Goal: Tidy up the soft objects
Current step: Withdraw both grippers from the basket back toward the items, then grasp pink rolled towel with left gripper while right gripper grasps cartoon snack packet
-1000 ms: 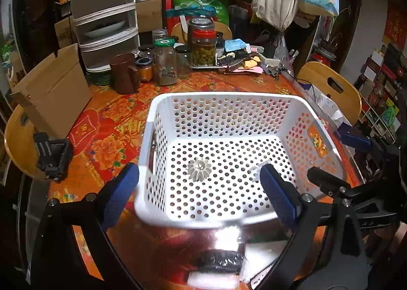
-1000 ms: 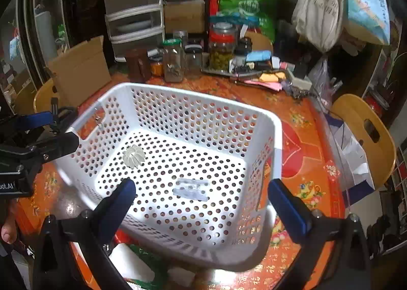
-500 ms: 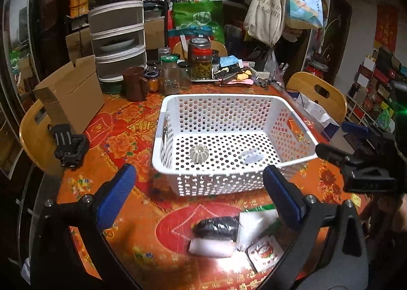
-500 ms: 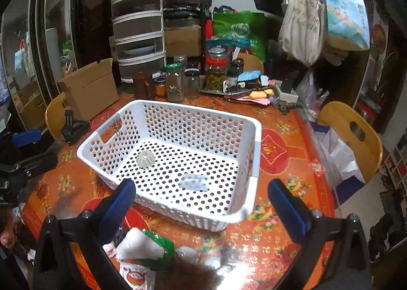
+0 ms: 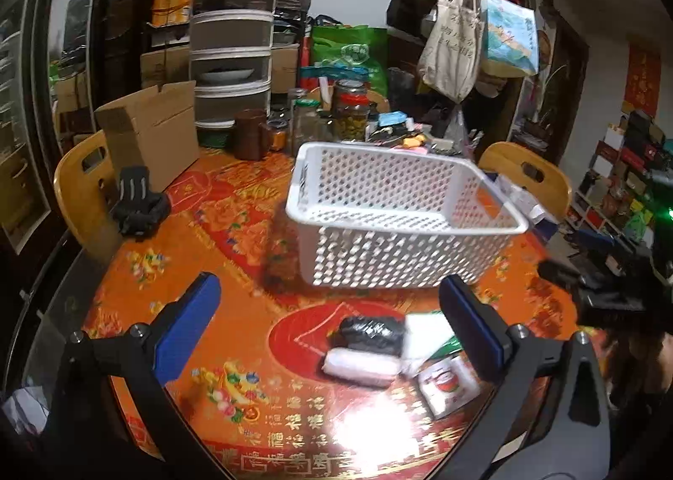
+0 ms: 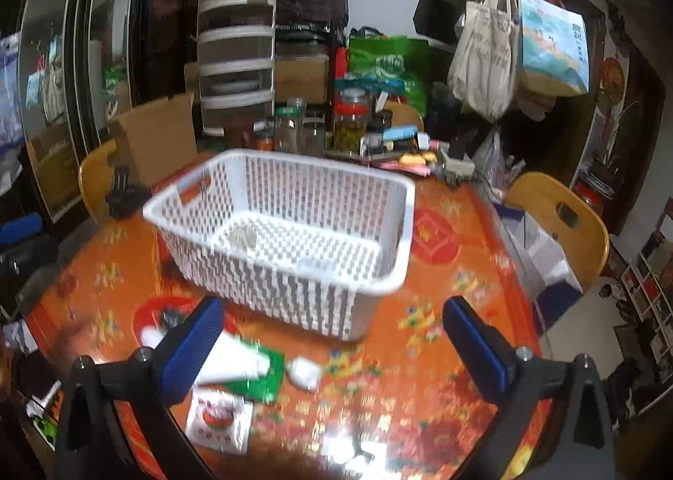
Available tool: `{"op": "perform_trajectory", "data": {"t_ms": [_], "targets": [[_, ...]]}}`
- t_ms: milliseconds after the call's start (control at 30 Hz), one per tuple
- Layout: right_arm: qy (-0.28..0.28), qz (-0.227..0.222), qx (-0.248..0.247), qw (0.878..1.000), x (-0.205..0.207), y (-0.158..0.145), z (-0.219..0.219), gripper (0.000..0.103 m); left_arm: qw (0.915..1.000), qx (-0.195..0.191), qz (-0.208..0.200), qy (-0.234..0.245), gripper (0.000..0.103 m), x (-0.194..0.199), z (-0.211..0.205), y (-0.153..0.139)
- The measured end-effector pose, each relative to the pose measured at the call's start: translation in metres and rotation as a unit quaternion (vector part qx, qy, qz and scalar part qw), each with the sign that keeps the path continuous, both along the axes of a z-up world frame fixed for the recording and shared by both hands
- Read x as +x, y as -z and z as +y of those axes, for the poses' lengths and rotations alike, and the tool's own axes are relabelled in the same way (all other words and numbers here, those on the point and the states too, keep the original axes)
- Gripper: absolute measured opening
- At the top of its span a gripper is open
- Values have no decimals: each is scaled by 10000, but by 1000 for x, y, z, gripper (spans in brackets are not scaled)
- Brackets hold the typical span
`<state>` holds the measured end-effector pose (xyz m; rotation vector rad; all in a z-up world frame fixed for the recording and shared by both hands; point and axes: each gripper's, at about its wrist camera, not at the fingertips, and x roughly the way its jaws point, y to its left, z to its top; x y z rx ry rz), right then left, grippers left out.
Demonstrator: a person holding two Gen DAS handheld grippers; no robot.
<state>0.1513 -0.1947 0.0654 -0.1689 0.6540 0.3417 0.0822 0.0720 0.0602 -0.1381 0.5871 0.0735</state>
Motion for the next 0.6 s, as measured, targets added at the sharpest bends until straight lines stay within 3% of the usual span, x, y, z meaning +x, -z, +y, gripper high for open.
{"op": "perform_trajectory", "data": {"t_ms": [133,300,500,600], "targets": [[-63,300,137,9994,-15,44,5,103,9991,232,344,-59,103,7,-9,49],[-155,500,477,9975,-42,93,12,103,9966,87,816,51,103,21,-17,103],[-289,529,396,9974,-66,123,34,102,9947,-6,1029,71,103,32,-20,134],[-271,513,456,9973,-70,131,37,95,9940,8,1090,94,103,37,-23,140]]}}
